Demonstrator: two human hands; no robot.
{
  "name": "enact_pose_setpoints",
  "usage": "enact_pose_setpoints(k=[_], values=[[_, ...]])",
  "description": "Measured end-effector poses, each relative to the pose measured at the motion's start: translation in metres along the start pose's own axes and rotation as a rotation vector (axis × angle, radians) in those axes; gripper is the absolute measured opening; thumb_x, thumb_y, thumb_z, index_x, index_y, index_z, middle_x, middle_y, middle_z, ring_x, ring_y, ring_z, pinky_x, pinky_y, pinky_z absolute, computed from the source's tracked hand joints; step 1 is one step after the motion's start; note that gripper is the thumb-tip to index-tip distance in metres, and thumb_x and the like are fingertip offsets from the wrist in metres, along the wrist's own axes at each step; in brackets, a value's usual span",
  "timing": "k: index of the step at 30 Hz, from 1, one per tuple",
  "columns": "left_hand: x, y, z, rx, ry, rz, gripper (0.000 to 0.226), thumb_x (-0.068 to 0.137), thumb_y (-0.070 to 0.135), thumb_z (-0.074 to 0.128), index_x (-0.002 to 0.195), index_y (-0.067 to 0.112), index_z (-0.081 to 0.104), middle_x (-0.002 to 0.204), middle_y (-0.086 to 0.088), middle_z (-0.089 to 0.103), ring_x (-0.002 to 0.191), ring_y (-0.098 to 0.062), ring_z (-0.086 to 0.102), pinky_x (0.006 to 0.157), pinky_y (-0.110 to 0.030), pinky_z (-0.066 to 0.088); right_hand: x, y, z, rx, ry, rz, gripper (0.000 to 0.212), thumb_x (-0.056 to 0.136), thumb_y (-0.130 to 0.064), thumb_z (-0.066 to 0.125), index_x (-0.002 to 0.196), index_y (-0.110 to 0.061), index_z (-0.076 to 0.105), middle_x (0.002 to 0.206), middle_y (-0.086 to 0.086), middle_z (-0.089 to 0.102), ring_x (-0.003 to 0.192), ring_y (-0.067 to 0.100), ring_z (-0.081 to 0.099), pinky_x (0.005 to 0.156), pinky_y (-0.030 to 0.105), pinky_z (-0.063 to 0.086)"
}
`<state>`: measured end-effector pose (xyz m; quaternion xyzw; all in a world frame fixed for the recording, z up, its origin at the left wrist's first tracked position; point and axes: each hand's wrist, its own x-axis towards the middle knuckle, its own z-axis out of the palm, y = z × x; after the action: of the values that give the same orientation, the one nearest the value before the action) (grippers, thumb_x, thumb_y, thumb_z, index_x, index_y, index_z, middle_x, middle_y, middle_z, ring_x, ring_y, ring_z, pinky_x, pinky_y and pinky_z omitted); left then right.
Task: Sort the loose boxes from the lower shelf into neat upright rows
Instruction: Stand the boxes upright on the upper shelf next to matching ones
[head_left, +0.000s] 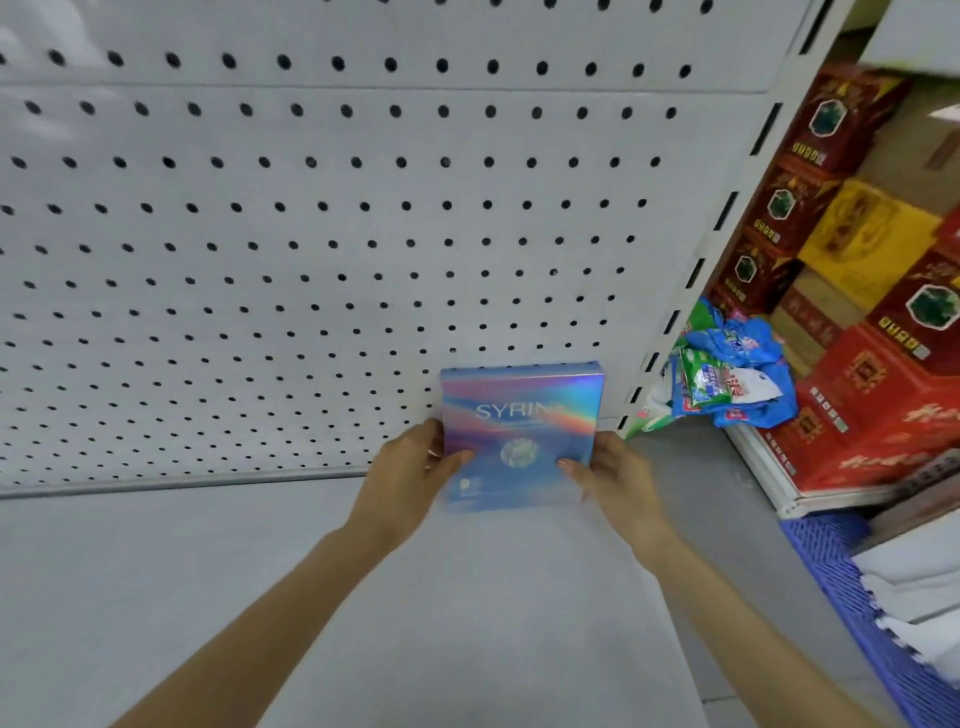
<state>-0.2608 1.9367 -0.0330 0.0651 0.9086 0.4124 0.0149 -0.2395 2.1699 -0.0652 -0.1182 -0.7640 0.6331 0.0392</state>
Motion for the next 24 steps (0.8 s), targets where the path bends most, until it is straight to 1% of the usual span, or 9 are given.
enact_pose_setpoints(k=[2,5,7,9,11,14,16,20,24], values=[[-0.001,0.000,-0.001,0.012,-0.026,-0.022,0.021,0.088,0.032,0.063,0.090,0.011,0.060,0.077,0.005,0.063,0.070,-0.015,0.060,0.073,-0.033,0.051,-0.001,0.001,0.000,0.002,-0.023,0.026,0.021,0.082,0.003,0.070,0.078,-0.012,0.057,0.069,-0.010,0.067,0.057,-0.003,0.058,0.055,0.013,0.044],[-0.006,0.000,-0.001,0.050,-0.051,-0.068,0.023,0.090,0.042,0.056,0.090,0.018,0.055,0.081,0.006,0.062,0.074,-0.015,0.060,0.076,-0.034,0.051,-0.001,0.002,0.003,-0.038,0.002,0.048,0.018,0.084,-0.005,0.070,0.076,-0.014,0.057,0.074,-0.002,0.065,0.052,-0.005,0.055,0.053,0.010,0.042],[-0.012,-0.001,-0.003,0.083,-0.036,-0.102,0.026,0.091,0.047,0.053,0.099,0.023,0.054,0.087,0.008,0.061,0.085,-0.016,0.062,0.080,-0.033,0.050,-0.005,0.003,0.005,-0.078,0.044,0.056,0.017,0.085,-0.012,0.071,0.079,-0.017,0.056,0.079,-0.001,0.064,0.062,0.003,0.058,0.056,0.010,0.043],[-0.020,-0.005,-0.008,0.110,-0.029,-0.131,0.035,0.091,0.051,0.051,0.112,0.024,0.053,0.094,0.008,0.061,0.094,-0.016,0.061,0.082,-0.032,0.047,-0.014,0.002,0.007,-0.113,0.113,0.072,0.018,0.085,-0.015,0.072,0.092,-0.017,0.055,0.088,-0.002,0.063,0.074,0.013,0.059,0.056,0.006,0.042],[-0.030,-0.014,-0.016,0.094,-0.020,-0.126,0.044,0.091,0.051,0.051,0.124,0.024,0.048,0.108,0.005,0.064,0.105,-0.017,0.060,0.088,-0.034,0.047,-0.029,0.002,0.009,-0.169,0.172,0.043,0.034,0.083,-0.014,0.073,0.109,-0.016,0.051,0.105,0.003,0.059,0.087,0.019,0.058,0.062,0.007,0.042],[-0.056,-0.029,-0.037,0.097,-0.018,-0.087,0.053,0.090,0.051,0.051,0.135,0.024,0.043,0.126,0.001,0.059,0.115,-0.017,0.054,0.097,-0.035,0.044,-0.062,-0.003,0.018,-0.287,0.239,-0.041,0.052,0.080,-0.015,0.075,0.125,-0.016,0.048,0.125,0.007,0.051,0.102,0.022,0.056,0.080,0.023,0.041],[-0.087,-0.039,-0.056,0.086,-0.013,-0.056,0.055,0.090,0.052,0.051,0.137,0.025,0.042,0.130,0.003,0.056,0.119,-0.014,0.051,0.100,-0.032,0.041,-0.096,-0.011,0.032,-0.317,0.234,-0.059,0.058,0.083,-0.017,0.073,0.133,-0.017,0.045,0.130,0.002,0.047,0.108,0.018,0.052,0.089,0.026,0.039],[-0.182,-0.074,-0.099,-0.068,0.001,-0.052,0.057,0.086,0.057,0.049,0.134,0.029,0.046,0.129,0.012,0.055,0.115,-0.004,0.053,0.100,-0.027,0.043,-0.189,-0.032,0.091,-0.347,0.023,-0.055,0.055,0.086,-0.025,0.070,0.136,-0.025,0.046,0.131,-0.008,0.049,0.118,0.012,0.049,0.098,0.023,0.034],[-0.302,-0.124,-0.154,-0.273,0.111,-0.140,0.053,0.080,0.052,0.054,0.128,0.032,0.052,0.119,0.019,0.060,0.108,0.005,0.056,0.091,-0.009,0.041,-0.293,-0.055,0.181,-0.350,-0.284,-0.072,0.050,0.087,-0.039,0.064,0.132,-0.045,0.042,0.132,-0.023,0.045,0.120,-0.005,0.043,0.101,0.014,0.031]])
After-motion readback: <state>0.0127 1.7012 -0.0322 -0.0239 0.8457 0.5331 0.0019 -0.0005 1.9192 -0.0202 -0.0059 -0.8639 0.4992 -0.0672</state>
